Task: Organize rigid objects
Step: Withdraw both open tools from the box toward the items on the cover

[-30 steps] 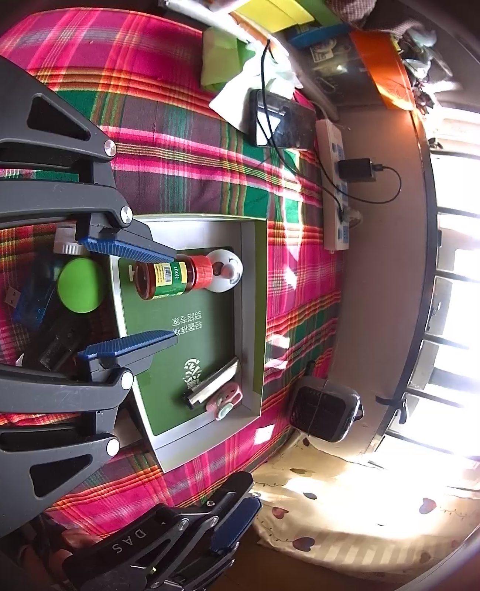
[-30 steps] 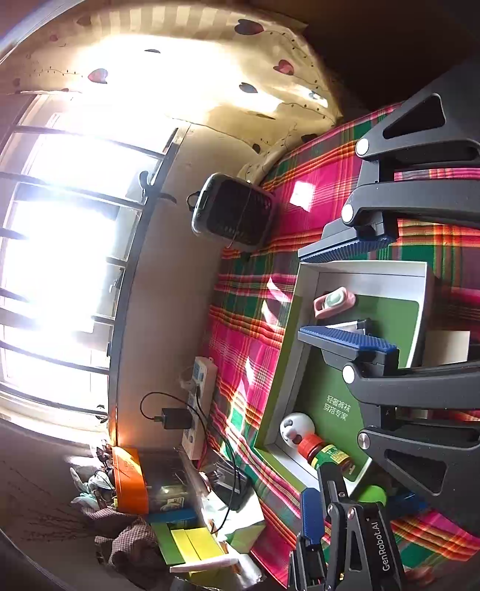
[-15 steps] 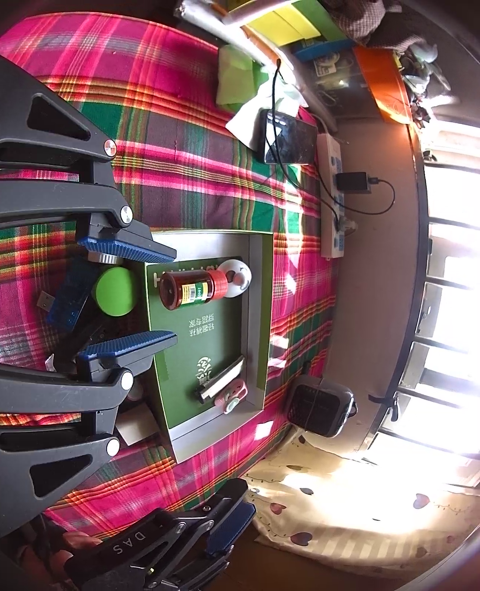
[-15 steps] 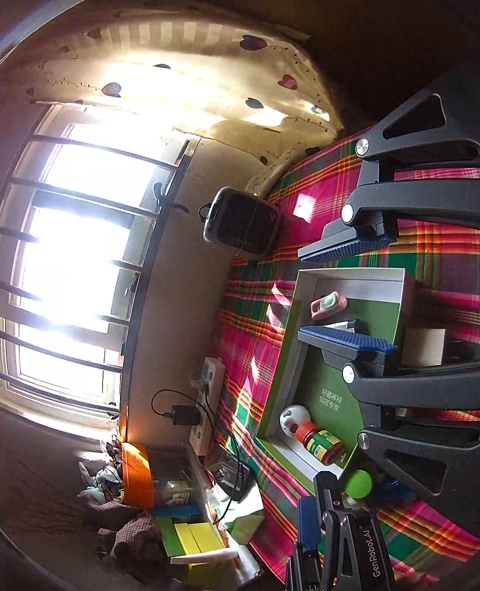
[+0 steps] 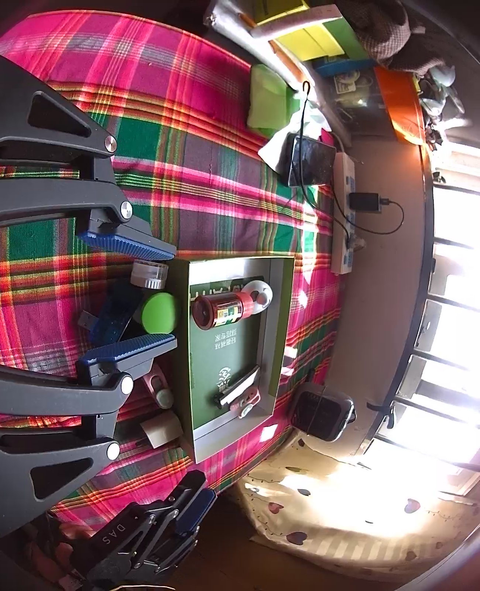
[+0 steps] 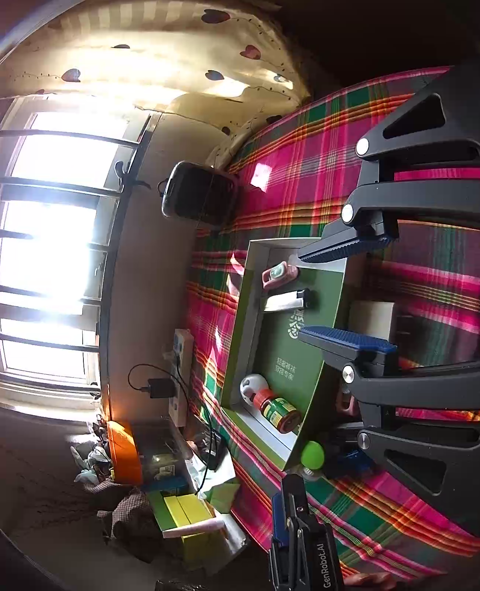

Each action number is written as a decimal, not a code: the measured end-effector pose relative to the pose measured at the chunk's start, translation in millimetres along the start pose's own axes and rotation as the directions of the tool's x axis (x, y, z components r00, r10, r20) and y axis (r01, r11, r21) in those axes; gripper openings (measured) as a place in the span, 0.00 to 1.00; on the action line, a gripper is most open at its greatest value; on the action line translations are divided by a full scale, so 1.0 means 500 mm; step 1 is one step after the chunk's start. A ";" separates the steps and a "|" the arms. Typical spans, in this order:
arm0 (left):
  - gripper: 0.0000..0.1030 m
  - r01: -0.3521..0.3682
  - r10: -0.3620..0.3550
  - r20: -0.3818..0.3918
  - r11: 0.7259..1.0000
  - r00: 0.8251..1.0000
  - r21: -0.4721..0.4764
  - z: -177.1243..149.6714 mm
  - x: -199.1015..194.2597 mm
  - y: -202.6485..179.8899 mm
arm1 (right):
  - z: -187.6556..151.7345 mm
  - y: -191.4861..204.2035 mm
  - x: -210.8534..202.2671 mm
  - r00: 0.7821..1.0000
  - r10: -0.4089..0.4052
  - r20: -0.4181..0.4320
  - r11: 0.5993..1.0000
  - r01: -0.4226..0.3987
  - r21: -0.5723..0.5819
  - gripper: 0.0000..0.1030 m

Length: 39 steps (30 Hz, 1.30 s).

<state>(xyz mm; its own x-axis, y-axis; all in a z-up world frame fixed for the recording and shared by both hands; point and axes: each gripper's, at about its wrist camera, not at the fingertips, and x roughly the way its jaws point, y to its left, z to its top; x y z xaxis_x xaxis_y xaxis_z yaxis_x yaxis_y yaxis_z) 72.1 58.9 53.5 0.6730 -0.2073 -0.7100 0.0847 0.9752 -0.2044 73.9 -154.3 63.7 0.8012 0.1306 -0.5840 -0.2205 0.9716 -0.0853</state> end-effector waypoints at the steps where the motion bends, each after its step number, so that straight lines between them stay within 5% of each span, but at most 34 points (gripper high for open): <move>1: 0.40 0.000 0.000 -0.002 1.000 1.000 -0.004 -0.004 -0.001 0.004 | -0.007 -0.003 0.001 1.000 0.016 -0.013 1.000 -0.016 0.010 0.36; 6: 0.40 0.014 -0.015 -0.013 0.999 1.000 -0.032 -0.025 -0.005 0.034 | -0.045 -0.014 0.014 0.989 0.120 -0.083 0.992 -0.116 0.051 0.36; 17: 0.41 0.026 -0.030 -0.048 0.996 0.998 -0.084 -0.048 0.011 0.067 | -0.058 0.044 0.057 0.922 0.349 -0.169 0.937 -0.342 0.069 0.43; 27: 0.41 0.047 -0.053 -0.065 0.995 0.996 -0.092 -0.053 0.027 0.081 | -0.060 0.095 0.094 0.880 0.414 -0.233 0.908 -0.417 0.038 0.43; 39: 0.41 0.068 -0.076 -0.076 0.993 0.994 -0.097 -0.053 0.035 0.090 | -0.061 0.134 0.115 0.879 0.387 -0.278 0.909 -0.414 -0.041 0.43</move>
<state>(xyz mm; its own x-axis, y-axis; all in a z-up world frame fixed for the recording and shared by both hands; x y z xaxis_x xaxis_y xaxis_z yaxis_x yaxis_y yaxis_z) 68.0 96.9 14.2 0.6071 -0.2857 -0.7415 0.0586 0.9467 -0.3167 88.1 -87.5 -0.3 0.4645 0.4366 -0.7705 -0.5548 0.8216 0.1311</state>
